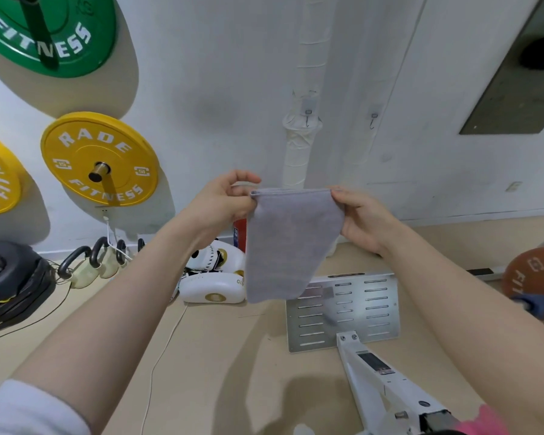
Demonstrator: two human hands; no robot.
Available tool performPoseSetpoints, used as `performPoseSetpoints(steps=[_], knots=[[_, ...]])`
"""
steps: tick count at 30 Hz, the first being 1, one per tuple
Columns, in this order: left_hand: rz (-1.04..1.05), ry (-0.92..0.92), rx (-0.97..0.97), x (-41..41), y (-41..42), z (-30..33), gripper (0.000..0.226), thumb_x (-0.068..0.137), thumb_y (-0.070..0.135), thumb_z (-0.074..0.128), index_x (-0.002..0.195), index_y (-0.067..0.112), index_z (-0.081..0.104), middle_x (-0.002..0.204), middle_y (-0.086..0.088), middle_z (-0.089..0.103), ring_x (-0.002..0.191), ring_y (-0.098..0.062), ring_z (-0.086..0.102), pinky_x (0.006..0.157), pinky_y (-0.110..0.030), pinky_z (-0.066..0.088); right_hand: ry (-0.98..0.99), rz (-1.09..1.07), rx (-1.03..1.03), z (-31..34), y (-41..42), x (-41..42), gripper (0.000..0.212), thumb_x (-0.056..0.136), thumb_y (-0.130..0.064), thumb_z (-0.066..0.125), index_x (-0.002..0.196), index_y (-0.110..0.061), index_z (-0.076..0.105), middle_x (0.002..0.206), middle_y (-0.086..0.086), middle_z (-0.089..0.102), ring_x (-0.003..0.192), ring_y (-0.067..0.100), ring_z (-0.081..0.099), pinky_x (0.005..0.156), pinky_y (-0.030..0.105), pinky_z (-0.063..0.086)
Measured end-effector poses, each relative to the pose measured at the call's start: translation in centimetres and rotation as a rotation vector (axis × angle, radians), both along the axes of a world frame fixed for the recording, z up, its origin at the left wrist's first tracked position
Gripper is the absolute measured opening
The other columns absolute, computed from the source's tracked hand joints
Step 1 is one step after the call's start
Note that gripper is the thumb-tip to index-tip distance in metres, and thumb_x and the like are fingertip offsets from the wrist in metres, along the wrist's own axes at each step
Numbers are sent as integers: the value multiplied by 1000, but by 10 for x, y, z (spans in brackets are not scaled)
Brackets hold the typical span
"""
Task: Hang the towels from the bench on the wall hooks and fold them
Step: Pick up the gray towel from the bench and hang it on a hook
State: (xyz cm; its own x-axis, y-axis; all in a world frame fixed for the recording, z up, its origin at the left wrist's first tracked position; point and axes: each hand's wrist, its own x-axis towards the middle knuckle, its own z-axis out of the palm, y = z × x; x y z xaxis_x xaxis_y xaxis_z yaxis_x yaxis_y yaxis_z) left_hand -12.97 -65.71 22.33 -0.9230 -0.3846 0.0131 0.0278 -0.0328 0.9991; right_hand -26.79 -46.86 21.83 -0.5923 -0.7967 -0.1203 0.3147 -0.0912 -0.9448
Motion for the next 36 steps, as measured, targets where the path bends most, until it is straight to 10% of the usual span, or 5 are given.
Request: performPoseSetpoints(steps=[12,16,23,28,36], knots=[[-349,31,709,1,5,-37,93,32,64,83,112,19,67,122,-4,63,116,-23,58,103,-40,42,-58,-75,-188,36,-36,27,19,96,-6,39,103,-14,55,74,0,67,63,7,65,61,17,55],[-373,-50,608,6,9,-52,91,15,52,91,98,21,72,97,1,73,88,-17,70,76,-35,58,-56,-174,-43,40,-40,21,26,96,-7,41,120,-11,50,91,4,58,76,11,59,65,20,53],[-292,-163,256,9,21,-58,28,70,28,62,97,19,66,86,6,74,82,-12,68,71,-22,55,-337,-329,-30,20,-36,0,29,98,-24,41,101,-3,61,69,7,72,61,16,69,55,25,56],[-108,-113,495,-1,10,-49,29,87,38,53,96,14,67,83,-5,70,75,-18,69,68,-27,55,-325,29,96,-19,-28,-3,90,79,-79,19,114,-8,62,115,11,67,109,25,62,97,38,44],[18,-292,332,-21,-27,-48,27,89,31,56,108,14,65,99,-3,70,87,-17,66,80,-30,53,49,4,161,-36,-32,-8,14,90,-18,55,96,-15,68,84,-1,72,76,12,66,72,26,48]])
